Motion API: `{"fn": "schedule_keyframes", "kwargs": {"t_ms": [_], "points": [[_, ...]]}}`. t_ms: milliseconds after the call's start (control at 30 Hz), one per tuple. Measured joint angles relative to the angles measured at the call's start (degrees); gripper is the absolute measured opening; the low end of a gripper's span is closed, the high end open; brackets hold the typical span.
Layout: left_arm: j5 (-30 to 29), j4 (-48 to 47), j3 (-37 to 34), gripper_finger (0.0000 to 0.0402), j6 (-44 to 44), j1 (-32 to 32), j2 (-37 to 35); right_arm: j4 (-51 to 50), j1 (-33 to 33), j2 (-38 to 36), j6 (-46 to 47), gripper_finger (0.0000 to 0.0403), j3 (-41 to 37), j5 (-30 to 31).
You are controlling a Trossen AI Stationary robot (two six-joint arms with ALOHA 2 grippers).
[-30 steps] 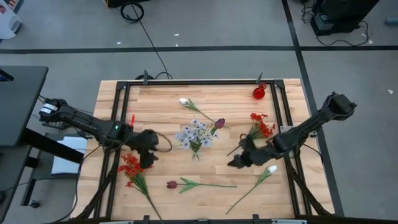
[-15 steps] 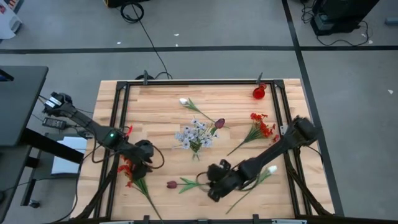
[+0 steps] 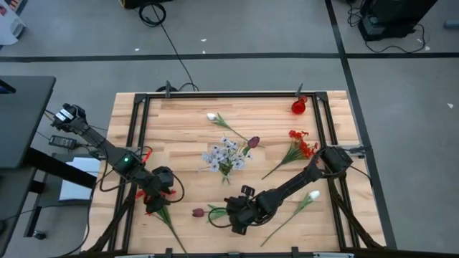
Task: Sort flowers into vase by color
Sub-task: Put the dark red tulip into the transparent vase
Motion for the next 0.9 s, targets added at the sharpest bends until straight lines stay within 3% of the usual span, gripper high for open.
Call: {"fn": "schedule_keyframes", "kwargs": {"t_ms": [233,433,633,733,900], "points": [[-1.5,-1.7,0.0,0.0233,-0.4,0.0,0.0,0.3,-0.7,0.0,-3.3,0.0075,-0.5,-7.1],[-4.5,-1.5,0.0,0.0233,-0.3,0.0,0.0,-0.1,-0.8,-0.2,-1.8,0.0016,-1.4,-8.2],[-5.8,-1.5,0.0,0.0233,-0.2,0.0,0.0,-0.1,-0.7,-0.8,4.4,0.0005,-1.6,-7.0],[-5.8,-1.5,0.0,0.0233,-0.8,0.0,0.0,-1.0,-0.4,-2.5,8.8,0.0004,-1.8,-4.2],[-5.8,-1.4,0.0,0.0233,-2.4,0.0,-0.1,-0.1,1.9,-8.3,14.4,0.0002,-1.7,7.2]]}}
